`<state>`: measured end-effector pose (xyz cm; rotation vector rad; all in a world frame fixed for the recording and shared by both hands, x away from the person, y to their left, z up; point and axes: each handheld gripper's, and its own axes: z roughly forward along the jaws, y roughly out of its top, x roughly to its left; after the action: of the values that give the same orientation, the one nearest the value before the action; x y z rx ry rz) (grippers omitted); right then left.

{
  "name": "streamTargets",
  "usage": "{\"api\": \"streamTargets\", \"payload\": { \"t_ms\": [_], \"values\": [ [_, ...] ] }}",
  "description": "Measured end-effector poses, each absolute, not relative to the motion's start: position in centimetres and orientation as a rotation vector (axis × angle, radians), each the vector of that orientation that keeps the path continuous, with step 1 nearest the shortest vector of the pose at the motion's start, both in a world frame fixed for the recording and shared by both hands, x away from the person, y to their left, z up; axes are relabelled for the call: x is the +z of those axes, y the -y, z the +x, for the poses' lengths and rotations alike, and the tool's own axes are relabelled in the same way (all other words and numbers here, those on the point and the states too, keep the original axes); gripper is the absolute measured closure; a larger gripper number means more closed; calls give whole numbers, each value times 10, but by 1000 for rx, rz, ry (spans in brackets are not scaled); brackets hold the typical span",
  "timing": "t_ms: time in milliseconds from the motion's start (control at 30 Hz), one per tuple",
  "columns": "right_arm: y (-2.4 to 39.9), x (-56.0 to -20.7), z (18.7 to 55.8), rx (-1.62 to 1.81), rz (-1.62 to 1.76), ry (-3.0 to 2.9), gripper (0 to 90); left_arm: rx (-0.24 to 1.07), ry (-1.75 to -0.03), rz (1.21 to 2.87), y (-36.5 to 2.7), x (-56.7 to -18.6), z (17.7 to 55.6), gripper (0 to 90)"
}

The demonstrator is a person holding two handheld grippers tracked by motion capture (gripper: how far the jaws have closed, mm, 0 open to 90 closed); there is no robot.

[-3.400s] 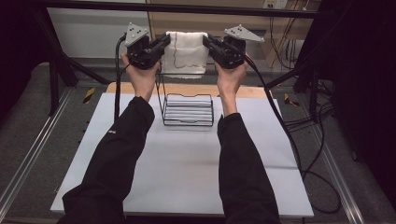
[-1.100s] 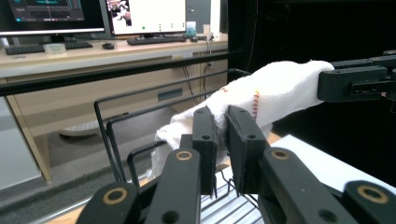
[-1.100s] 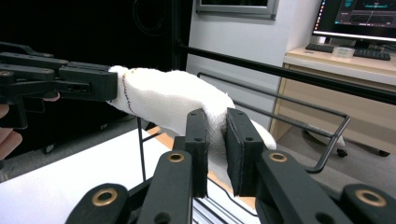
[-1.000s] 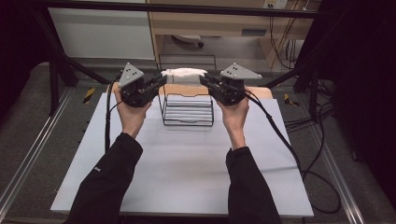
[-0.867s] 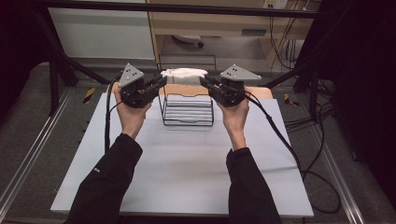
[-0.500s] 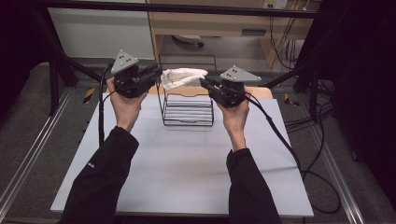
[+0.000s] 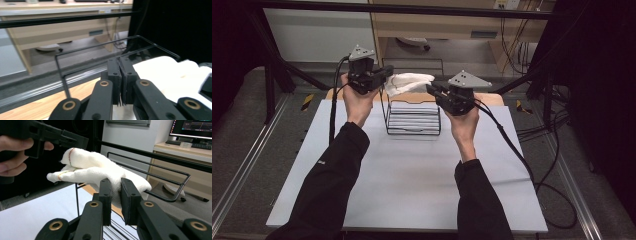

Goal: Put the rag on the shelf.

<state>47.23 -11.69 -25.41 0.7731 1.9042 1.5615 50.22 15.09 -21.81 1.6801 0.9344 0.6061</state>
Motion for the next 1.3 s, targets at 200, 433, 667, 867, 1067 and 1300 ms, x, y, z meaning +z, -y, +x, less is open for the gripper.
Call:
{"api": "streamTargets", "payload": {
  "t_ms": [200,433,667,867,1067,1300],
  "values": [
    [116,-256,471,1550,769,-1914,787,579,-913,1703,-152,-230,495,882],
    [117,-258,471,1551,779,-1923,760,575,-903,1705,-154,-236,492,882],
    [119,-256,468,1565,770,-1933,682,585,-905,1714,-152,-238,492,883],
    [121,-254,467,1578,773,-1932,590,589,-904,1713,-151,-239,493,888],
    [121,-252,464,1635,772,-1912,542,588,-902,1725,-150,-241,493,893],
    [116,-257,471,1610,801,-1962,747,581,-897,1729,-149,-245,494,893]
  ]
}}
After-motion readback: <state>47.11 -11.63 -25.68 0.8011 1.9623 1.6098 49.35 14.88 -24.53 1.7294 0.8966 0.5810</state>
